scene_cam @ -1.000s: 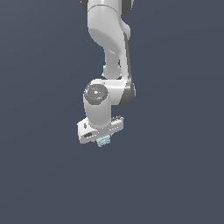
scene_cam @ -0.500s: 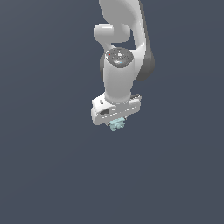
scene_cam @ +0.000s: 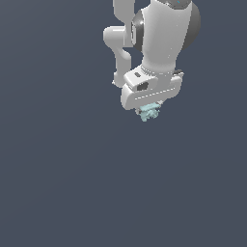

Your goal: Pick up the object and move it to a goal position.

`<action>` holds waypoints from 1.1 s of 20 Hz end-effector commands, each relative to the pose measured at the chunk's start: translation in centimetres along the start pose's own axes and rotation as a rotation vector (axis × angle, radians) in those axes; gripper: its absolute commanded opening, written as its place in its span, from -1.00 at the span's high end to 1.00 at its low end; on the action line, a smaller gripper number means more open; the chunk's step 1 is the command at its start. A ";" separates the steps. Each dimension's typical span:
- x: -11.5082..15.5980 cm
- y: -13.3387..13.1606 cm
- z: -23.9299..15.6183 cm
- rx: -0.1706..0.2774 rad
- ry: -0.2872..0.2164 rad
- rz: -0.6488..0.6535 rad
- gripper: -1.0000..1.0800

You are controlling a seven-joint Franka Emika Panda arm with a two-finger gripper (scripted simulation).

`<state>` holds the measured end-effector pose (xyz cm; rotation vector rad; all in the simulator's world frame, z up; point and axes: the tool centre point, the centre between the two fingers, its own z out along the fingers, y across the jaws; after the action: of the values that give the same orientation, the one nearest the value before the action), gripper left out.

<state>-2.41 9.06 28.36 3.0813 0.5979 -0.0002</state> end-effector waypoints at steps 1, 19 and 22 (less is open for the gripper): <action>-0.4 -2.1 -2.5 0.000 -0.001 0.000 1.00; -1.4 -13.4 -16.2 0.002 0.000 0.001 1.00; -1.4 -14.0 -16.9 0.002 0.000 0.001 1.00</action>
<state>-8.83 21.28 44.87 3.0835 0.5987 0.0016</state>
